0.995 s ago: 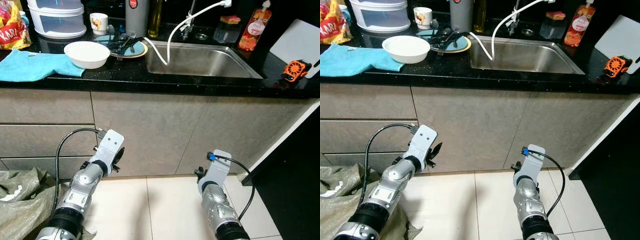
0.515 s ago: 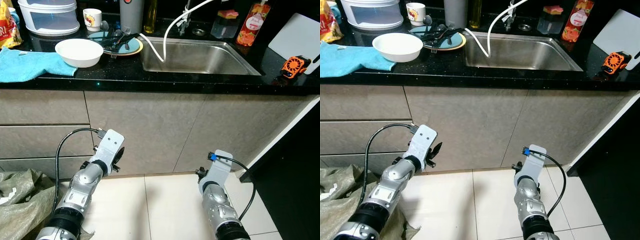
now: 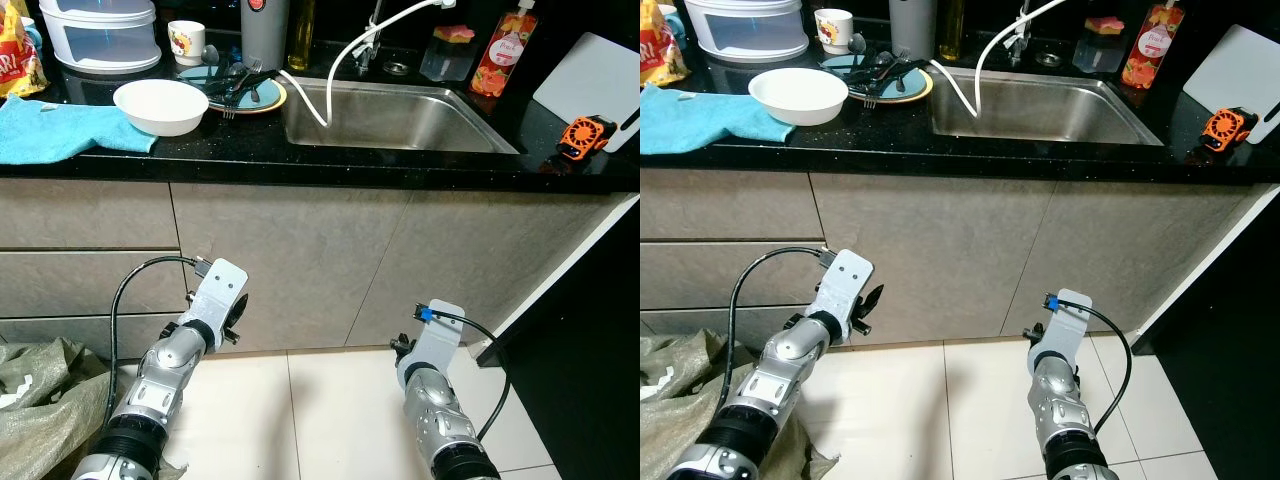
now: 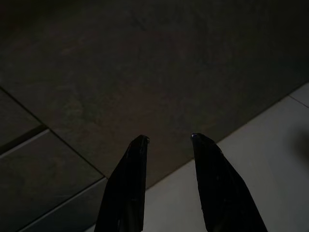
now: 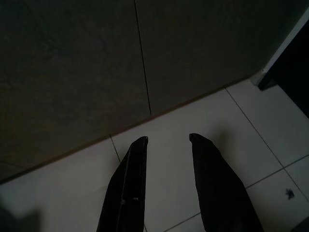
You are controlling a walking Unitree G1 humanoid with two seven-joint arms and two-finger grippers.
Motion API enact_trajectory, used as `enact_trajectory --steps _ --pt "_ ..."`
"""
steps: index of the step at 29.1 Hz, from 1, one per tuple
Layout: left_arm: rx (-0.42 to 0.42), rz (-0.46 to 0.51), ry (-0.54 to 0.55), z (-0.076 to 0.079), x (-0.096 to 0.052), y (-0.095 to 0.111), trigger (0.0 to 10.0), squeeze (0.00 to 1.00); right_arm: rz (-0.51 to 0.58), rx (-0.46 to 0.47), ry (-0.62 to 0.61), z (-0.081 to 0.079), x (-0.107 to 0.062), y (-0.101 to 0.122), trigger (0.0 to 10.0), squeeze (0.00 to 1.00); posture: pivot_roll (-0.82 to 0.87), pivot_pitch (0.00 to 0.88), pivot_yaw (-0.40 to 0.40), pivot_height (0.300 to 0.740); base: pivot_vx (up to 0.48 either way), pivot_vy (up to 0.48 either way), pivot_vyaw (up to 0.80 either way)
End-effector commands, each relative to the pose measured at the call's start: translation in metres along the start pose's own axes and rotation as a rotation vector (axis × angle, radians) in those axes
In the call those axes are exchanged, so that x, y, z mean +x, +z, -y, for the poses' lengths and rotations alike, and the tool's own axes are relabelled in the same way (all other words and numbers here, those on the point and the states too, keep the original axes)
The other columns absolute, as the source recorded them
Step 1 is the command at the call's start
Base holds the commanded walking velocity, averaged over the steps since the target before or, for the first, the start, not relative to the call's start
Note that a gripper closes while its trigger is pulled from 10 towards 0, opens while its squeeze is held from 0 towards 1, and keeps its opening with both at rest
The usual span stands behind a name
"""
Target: Kitchen organization
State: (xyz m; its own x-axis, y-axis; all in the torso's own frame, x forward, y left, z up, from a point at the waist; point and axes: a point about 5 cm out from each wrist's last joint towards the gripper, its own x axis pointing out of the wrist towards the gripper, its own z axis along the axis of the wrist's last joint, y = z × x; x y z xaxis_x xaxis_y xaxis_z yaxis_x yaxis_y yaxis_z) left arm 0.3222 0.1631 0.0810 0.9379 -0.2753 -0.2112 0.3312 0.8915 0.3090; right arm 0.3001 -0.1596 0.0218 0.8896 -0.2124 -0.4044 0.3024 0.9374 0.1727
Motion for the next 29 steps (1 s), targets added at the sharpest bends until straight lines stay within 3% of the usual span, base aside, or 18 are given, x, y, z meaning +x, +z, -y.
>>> enact_trajectory --steps 1,2,4,6,18,29 --pt "-0.027 0.006 0.037 -0.004 0.0 0.006 10.0 0.0 0.041 -0.014 0.024 -0.003 0.0 0.009 10.0 0.0 0.27 0.052 -0.117 0.74 0.0 0.0 0.0" --pt "-0.027 0.006 0.037 -0.004 0.0 0.006 10.0 0.0 0.041 -0.014 0.024 -0.003 0.0 0.009 10.0 0.0 0.27 0.052 -0.117 0.74 0.0 0.0 0.0" --pt "-0.128 0.006 0.074 -0.001 0.001 0.01 10.0 0.0 0.095 -0.024 0.074 -0.01 0.0 0.023 10.0 0.0 0.26 0.053 -0.117 0.74 0.0 0.0 0.0" --pt "-0.157 0.004 0.092 0.0 0.002 0.011 10.0 0.0 0.118 -0.025 0.103 -0.015 -0.002 0.029 10.0 0.0 0.26 0.054 -0.118 0.74 0.0 0.0 0.0" --pt "-0.159 0.018 0.122 -0.003 -0.001 0.017 10.0 0.0 0.115 -0.031 0.196 -0.036 -0.013 0.025 10.0 0.0 0.26 0.058 -0.122 0.74 0.0 0.0 0.0" --pt "-0.181 0.012 0.146 -0.002 -0.001 0.02 10.0 0.0 0.105 -0.034 0.2 -0.035 -0.013 0.027 10.0 0.0 0.26 0.066 -0.131 0.74 0.0 0.0 0.0"
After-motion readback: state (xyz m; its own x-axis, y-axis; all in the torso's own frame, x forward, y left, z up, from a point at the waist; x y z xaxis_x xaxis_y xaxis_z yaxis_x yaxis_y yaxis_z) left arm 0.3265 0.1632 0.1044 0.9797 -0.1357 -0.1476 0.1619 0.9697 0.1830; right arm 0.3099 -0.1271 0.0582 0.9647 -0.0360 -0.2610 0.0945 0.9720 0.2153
